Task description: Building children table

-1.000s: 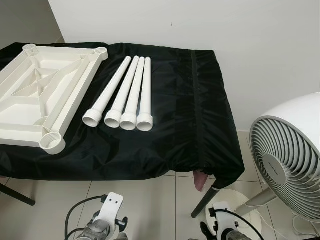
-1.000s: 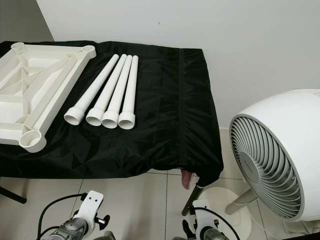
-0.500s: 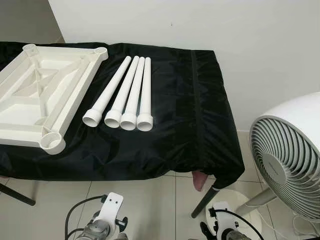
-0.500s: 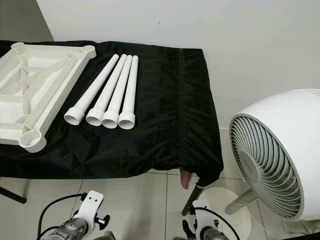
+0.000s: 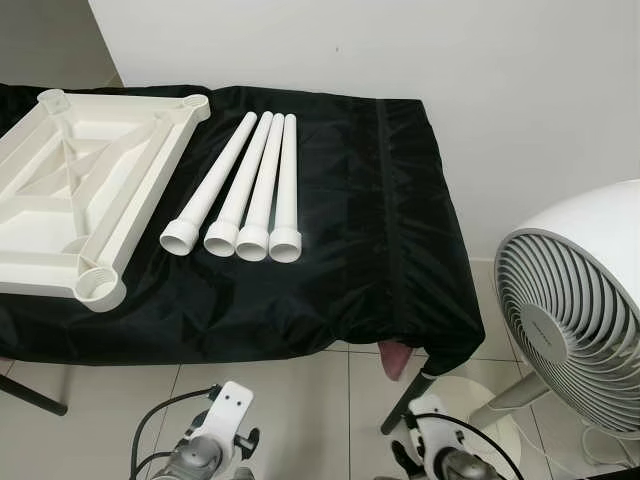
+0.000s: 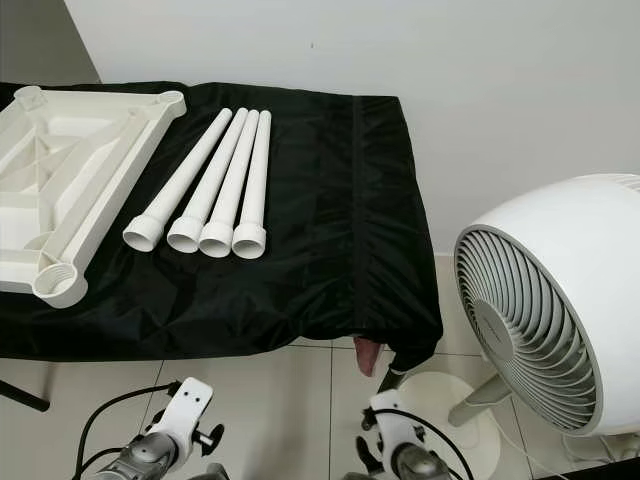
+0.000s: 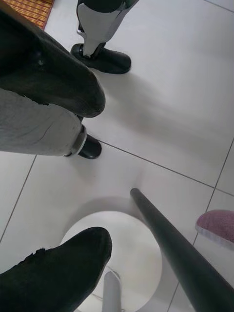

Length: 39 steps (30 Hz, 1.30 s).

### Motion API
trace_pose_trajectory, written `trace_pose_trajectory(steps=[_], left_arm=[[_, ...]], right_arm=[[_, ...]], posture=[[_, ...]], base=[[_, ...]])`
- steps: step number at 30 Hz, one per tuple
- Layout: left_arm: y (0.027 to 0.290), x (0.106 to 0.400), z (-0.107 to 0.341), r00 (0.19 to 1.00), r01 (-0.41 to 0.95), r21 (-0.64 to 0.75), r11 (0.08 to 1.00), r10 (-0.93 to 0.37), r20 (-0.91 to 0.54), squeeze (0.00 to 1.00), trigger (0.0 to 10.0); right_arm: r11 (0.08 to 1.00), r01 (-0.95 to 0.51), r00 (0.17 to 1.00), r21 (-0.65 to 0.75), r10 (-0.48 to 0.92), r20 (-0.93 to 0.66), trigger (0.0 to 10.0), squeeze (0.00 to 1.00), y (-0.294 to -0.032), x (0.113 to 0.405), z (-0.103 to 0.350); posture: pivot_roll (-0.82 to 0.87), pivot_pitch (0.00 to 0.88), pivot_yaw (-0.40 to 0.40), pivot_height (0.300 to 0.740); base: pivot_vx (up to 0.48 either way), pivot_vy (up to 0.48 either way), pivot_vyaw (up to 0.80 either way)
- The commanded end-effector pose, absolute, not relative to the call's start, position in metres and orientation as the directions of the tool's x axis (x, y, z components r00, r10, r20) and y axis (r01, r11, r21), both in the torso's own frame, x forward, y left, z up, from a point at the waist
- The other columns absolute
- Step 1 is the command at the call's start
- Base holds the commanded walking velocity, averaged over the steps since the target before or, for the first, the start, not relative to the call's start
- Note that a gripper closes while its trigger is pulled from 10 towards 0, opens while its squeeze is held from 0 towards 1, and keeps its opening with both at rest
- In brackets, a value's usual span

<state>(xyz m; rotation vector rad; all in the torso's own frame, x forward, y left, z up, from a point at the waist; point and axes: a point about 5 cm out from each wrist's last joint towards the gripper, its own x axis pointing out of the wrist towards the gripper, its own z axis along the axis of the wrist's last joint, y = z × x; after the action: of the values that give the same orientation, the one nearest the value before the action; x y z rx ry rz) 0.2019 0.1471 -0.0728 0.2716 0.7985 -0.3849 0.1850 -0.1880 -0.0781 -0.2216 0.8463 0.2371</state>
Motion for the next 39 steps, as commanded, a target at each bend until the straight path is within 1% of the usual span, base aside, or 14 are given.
trace_pose_trajectory(steps=[1, 13, 19, 21, 29, 32, 39], left_arm=[[0.149, 0.197, -0.075, 0.601, 0.472, 0.065, 0.879, -0.267, -0.754, 0.00, 10.0], [0.153, 0.201, -0.073, 0.614, 0.456, 0.067, 0.888, -0.259, -0.746, 0.00, 10.0], [0.160, 0.201, -0.072, 0.637, 0.419, 0.081, 0.904, -0.229, -0.736, 0.00, 10.0], [0.164, 0.201, -0.072, 0.653, 0.376, 0.071, 0.924, -0.210, -0.727, 0.00, 10.0], [0.162, 0.204, -0.071, 0.658, 0.377, 0.076, 0.923, -0.209, -0.723, 0.00, 10.0], [0.156, 0.204, -0.070, 0.653, 0.377, 0.042, 0.925, -0.234, -0.721, 0.00, 10.0], [0.153, 0.205, -0.071, 0.654, 0.371, 0.051, 0.927, -0.222, -0.723, 0.00, 10.0]], right_arm=[[0.953, -0.290, 0.629, -0.092, 0.118, -0.769, 10.0, 0.00, -0.188, 0.181, -0.080], [0.952, -0.291, 0.640, -0.094, 0.121, -0.759, 10.0, 0.00, -0.188, 0.185, -0.078], [0.971, -0.226, 0.664, -0.075, 0.096, -0.742, 10.0, 0.00, -0.191, 0.186, -0.077], [0.977, -0.199, 0.672, -0.072, 0.082, -0.736, 10.0, 0.00, -0.192, 0.183, -0.078], [0.975, -0.210, 0.671, -0.076, 0.087, -0.737, 10.0, 0.00, -0.191, 0.181, -0.079], [0.971, -0.224, 0.668, -0.083, 0.091, -0.738, 10.0, 0.00, -0.190, 0.181, -0.079], [0.973, -0.217, 0.672, -0.082, 0.087, -0.735, 10.0, 0.00, -0.190, 0.184, -0.078]], posture=[[-0.09, 0.000, 0.037, 0.740], [-0.09, 0.000, 0.036, 0.740], [-0.09, 0.000, 0.045, 0.740], [-0.09, 0.000, 0.047, 0.740], [-0.08, 0.000, 0.033, 0.740], [-0.08, 0.000, 0.030, 0.740], [-0.08, 0.000, 0.030, 0.740]], base=[[0.000, 0.000, 0.00], [0.000, 0.000, 0.00], [0.000, 0.000, 0.00], [0.000, 0.000, 0.00], [0.000, 0.000, 0.00], [0.000, 0.000, 0.00], [0.000, 0.000, 0.00]])
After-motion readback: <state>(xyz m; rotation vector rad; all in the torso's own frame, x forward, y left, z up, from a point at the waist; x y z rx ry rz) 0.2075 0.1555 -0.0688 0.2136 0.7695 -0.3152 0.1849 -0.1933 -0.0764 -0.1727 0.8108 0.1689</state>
